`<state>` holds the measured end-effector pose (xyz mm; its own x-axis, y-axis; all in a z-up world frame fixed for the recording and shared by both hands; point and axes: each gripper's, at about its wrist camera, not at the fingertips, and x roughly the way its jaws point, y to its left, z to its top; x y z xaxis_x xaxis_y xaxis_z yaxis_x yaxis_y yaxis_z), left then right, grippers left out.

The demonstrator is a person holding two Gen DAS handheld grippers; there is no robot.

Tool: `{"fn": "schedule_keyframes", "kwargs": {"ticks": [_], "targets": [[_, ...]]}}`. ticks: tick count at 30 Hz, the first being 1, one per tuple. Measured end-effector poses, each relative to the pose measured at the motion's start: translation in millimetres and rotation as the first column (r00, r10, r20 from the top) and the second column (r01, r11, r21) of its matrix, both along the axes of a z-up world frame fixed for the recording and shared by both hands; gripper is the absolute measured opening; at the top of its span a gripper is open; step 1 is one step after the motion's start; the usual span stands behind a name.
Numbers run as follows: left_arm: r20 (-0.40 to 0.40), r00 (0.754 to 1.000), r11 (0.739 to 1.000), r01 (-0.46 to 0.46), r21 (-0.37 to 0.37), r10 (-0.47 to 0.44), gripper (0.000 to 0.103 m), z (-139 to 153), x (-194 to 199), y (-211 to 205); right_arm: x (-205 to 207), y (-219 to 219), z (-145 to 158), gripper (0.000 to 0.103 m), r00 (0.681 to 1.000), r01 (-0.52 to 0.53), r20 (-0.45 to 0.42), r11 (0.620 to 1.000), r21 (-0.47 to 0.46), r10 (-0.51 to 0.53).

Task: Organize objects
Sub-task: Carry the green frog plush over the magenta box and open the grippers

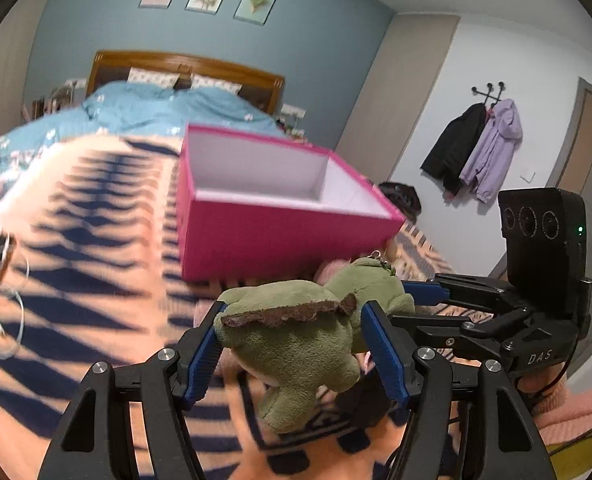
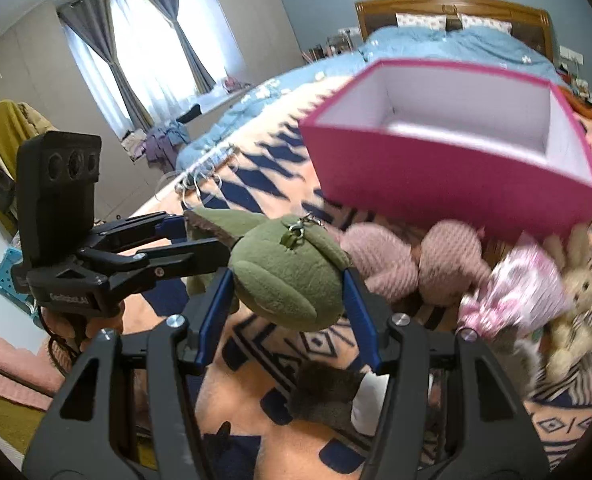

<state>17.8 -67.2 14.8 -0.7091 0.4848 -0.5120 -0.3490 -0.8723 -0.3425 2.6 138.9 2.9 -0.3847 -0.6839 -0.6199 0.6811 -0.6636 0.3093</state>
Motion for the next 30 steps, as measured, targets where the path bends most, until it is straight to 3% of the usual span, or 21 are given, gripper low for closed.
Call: {"fn": "schedule_keyframes", "kwargs": {"ticks": [16,24,30], "targets": [[-0.159,0.987,0.999,-0.018,-0.038,0.012,0.068,64.8,-72.1,20.9,-43.3,11.3,63.2,0.058,0.976,0.069,-0.2,0.995,-0.075,-0.083],[-0.108,0.993,0.998,-0.043,-0.043,0.038,0.069,58.2,-118.2,18.7,-92.6,13.8,71.4,0.058,0.973,0.095,-0.2,0.992,-0.086,-0.111],[-0.027,0.998,0.997,-0.054,-0.06,0.052,0.069,37.0,-147.9,19.6,-127.1,7.9,49.7,0.058,0.984,0.112,-0.135,0.992,-0.058,-0.119]]}}
